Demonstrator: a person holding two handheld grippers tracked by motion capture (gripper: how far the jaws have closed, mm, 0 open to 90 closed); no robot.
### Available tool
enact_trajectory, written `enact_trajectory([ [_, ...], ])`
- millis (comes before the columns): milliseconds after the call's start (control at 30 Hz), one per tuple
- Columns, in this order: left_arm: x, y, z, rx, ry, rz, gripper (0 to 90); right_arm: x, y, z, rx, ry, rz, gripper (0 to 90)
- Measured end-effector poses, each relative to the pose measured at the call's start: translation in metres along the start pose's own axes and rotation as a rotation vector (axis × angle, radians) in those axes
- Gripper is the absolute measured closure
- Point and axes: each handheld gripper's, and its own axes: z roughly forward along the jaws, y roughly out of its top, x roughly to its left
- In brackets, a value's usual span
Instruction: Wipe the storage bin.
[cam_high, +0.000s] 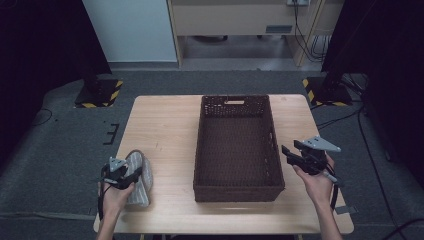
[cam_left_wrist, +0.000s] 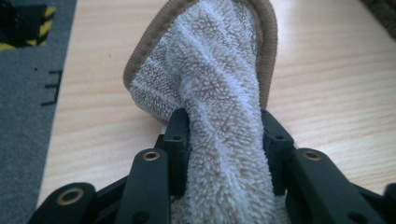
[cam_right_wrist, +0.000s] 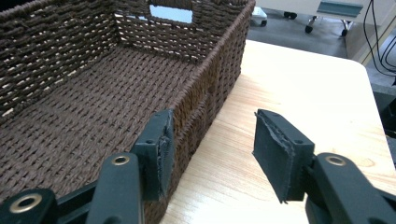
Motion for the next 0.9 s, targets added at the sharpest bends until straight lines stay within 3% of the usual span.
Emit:
enact_trajectory([
  [133,0.001,-0.001,0.002,-0.014,-0.003,-0.010,56.2,-0.001,-0.002,0.002,0.009,0.001,0.003,46.3],
  [233,0.003,-0.002,0.001,-0.023,0.001,-0.015,46.2,-0.002,-0.003,0.003,0.008,-0.004,0.004,45.4],
  [333,0.002,0.001,-0.004,-0.056,-0.008,-0.030,37.0,-0.004,-0.003,0.002,0.008,-0.004,0.007,44.9],
  [433,-0.002,0.006,-0.011,-0.097,-0.018,-0.021,32.6,-0.007,-0.004,0.001,0.006,-0.012,0.016,44.5],
  [667,-0.018,0.021,-0.029,-0.185,-0.055,-0.006,29.9,-0.011,-0.007,0.001,0.013,-0.016,0.029,43.8],
  [800,-0.034,0.029,-0.038,-0.231,-0.109,-0.013,29.2,-0.013,-0.007,0.001,0.017,-0.018,0.038,43.2],
  [900,-0.049,0.035,-0.042,-0.250,-0.145,0.012,29.2,-0.014,-0.007,0.001,0.016,-0.018,0.044,43.3],
])
